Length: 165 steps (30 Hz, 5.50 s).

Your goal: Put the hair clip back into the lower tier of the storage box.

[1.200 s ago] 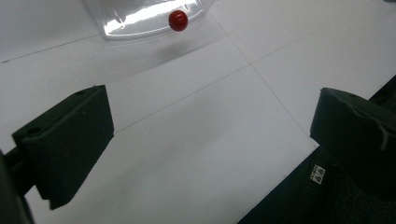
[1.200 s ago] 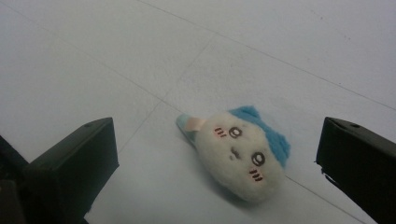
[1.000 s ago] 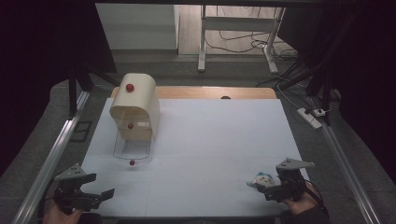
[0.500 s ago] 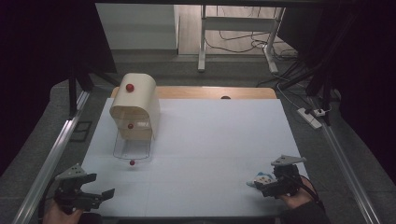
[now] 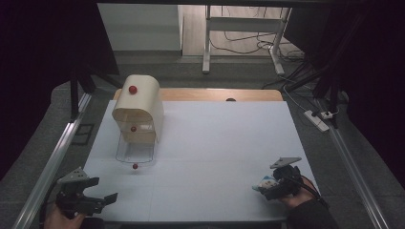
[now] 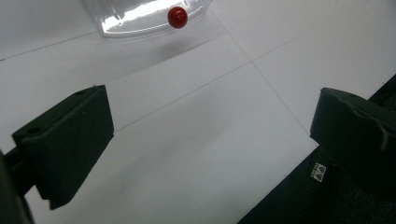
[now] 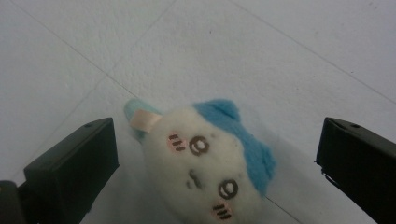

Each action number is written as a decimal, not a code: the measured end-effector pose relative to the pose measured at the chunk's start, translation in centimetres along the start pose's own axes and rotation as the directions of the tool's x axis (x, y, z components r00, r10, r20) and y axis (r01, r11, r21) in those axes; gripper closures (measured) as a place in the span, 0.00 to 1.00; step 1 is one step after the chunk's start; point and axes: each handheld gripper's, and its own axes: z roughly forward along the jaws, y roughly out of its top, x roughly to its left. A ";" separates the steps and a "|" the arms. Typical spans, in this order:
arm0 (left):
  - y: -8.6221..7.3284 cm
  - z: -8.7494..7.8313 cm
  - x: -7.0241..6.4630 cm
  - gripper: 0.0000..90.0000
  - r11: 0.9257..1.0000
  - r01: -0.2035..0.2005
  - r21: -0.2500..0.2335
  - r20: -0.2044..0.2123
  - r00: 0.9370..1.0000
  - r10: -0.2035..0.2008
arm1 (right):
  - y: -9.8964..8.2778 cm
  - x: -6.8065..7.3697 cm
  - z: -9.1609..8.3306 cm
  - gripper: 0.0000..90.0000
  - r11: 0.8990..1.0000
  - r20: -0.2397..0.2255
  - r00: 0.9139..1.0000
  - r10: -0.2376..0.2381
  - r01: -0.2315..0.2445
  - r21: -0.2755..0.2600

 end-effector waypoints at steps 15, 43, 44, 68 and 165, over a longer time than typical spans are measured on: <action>0.0 0.0 0.0 0.00 1.000 -0.003 0.002 0.004 1.000 0.003 | -0.1 0.0 0.5 0.38 0.999 -0.035 0.999 -0.030 0.031 0.041; 0.1 0.1 -0.1 0.00 1.000 -0.007 0.007 0.004 1.000 0.007 | 1.7 0.4 -1.0 0.42 0.994 -0.082 0.996 0.023 -0.032 -0.107; 0.1 0.1 -0.1 0.00 1.000 -0.007 0.007 0.003 1.000 0.007 | 1.8 0.5 -1.0 0.42 0.993 -0.090 0.996 0.026 -0.035 -0.109; 0.2 0.0 -0.2 0.00 1.000 -0.011 -0.012 0.008 1.000 0.011 | 3.7 2.5 -0.9 0.42 0.987 -0.138 0.990 -0.038 0.016 -0.161; 0.3 0.4 -0.4 0.00 1.000 -0.023 0.011 0.002 1.000 0.023 | 13.2 10.0 2.4 0.42 0.943 -0.260 0.934 -0.246 0.169 -0.286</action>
